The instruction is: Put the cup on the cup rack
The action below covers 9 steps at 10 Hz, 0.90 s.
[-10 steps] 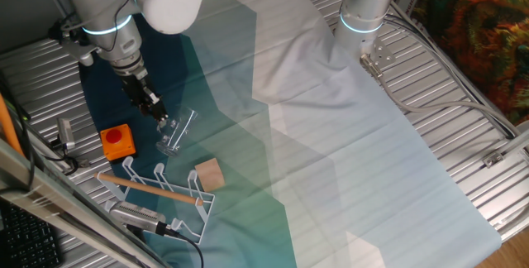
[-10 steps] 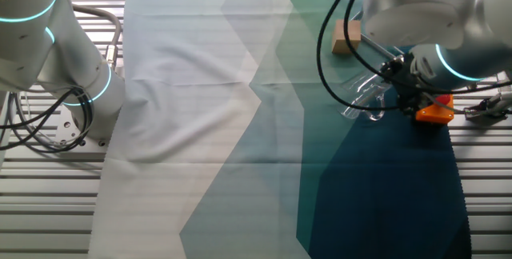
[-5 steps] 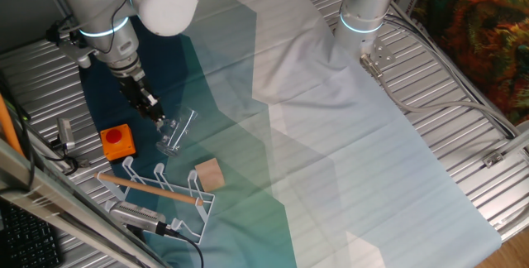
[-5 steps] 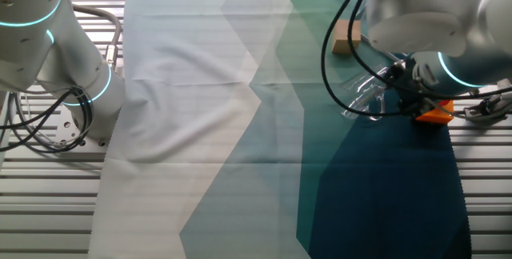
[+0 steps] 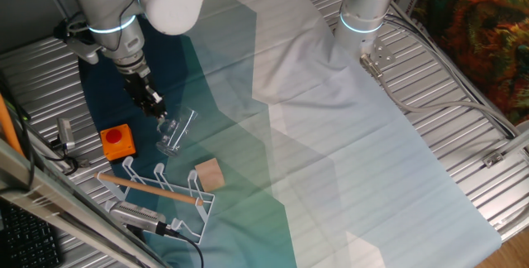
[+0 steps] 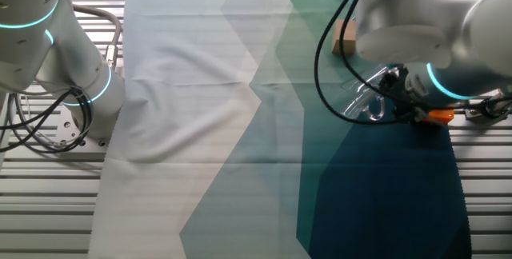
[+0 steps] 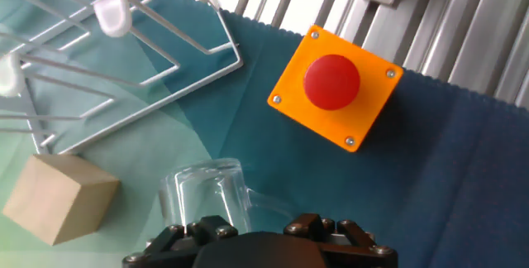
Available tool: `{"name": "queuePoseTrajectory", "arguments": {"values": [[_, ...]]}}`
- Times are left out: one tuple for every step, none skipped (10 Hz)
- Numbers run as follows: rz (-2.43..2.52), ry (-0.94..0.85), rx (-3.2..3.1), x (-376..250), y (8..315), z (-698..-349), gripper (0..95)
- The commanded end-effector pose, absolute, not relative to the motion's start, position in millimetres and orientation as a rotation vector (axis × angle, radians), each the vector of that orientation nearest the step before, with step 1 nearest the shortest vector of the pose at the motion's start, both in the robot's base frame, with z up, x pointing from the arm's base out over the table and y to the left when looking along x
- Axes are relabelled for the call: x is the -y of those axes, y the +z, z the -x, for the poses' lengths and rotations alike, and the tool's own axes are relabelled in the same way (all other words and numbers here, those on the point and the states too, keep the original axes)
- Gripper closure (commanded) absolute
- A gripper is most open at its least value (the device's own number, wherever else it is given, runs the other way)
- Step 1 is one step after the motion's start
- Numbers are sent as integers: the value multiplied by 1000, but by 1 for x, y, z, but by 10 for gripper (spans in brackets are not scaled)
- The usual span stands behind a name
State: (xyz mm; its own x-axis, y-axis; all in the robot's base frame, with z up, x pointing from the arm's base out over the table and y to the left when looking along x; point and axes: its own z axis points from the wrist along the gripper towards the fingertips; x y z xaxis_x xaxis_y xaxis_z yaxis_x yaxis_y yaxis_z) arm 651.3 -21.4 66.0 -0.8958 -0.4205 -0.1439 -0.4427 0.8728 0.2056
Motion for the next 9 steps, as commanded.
{"name": "queuePoseTrajectory", "arguments": {"values": [[678, 353, -2950, 22, 65, -652, 570], [674, 362, -2945, 23, 63, -653, 570], [677, 366, -2939, 24, 61, -655, 570], [682, 375, -2935, 25, 59, -656, 570], [687, 378, -2928, 26, 56, -658, 570], [688, 384, -2924, 27, 54, -659, 570], [688, 385, -2921, 27, 53, -660, 570], [688, 387, -2918, 27, 52, -661, 570], [683, 390, -2915, 27, 50, -662, 570]]}}
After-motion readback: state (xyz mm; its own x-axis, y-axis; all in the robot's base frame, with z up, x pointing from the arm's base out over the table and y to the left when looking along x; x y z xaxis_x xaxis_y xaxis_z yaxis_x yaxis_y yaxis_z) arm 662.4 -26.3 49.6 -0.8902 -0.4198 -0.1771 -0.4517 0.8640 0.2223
